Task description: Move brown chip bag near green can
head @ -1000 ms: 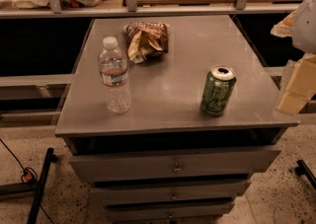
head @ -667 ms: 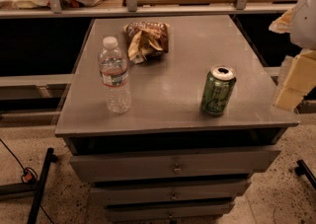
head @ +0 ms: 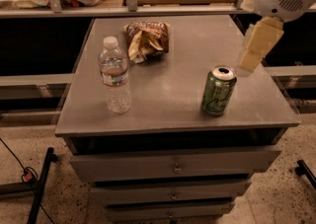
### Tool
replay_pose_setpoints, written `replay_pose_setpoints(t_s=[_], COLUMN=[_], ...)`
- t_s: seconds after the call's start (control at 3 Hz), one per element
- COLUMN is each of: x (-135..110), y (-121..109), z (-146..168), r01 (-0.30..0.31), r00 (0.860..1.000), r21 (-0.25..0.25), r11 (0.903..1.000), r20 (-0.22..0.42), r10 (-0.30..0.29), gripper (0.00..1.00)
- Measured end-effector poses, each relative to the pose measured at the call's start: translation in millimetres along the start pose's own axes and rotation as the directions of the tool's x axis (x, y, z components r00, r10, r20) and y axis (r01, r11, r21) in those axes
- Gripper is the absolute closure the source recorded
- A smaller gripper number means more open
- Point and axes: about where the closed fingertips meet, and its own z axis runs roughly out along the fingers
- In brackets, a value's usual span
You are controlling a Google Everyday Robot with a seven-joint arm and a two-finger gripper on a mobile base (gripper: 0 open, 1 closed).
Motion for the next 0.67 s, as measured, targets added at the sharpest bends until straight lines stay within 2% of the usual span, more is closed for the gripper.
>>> replay_pose_setpoints(t_s=[0.33,0.67], x=[-43,-77], y=[-38,-62], z=[26,57], r01=[-0.021,-0.067], r00=[0.996,0.982], r21=[0.006,0.033], r11=[0.9998,0.9972], r20=[0.085,0.18], r10=[0.021,0.06], gripper=[0.0,0.0])
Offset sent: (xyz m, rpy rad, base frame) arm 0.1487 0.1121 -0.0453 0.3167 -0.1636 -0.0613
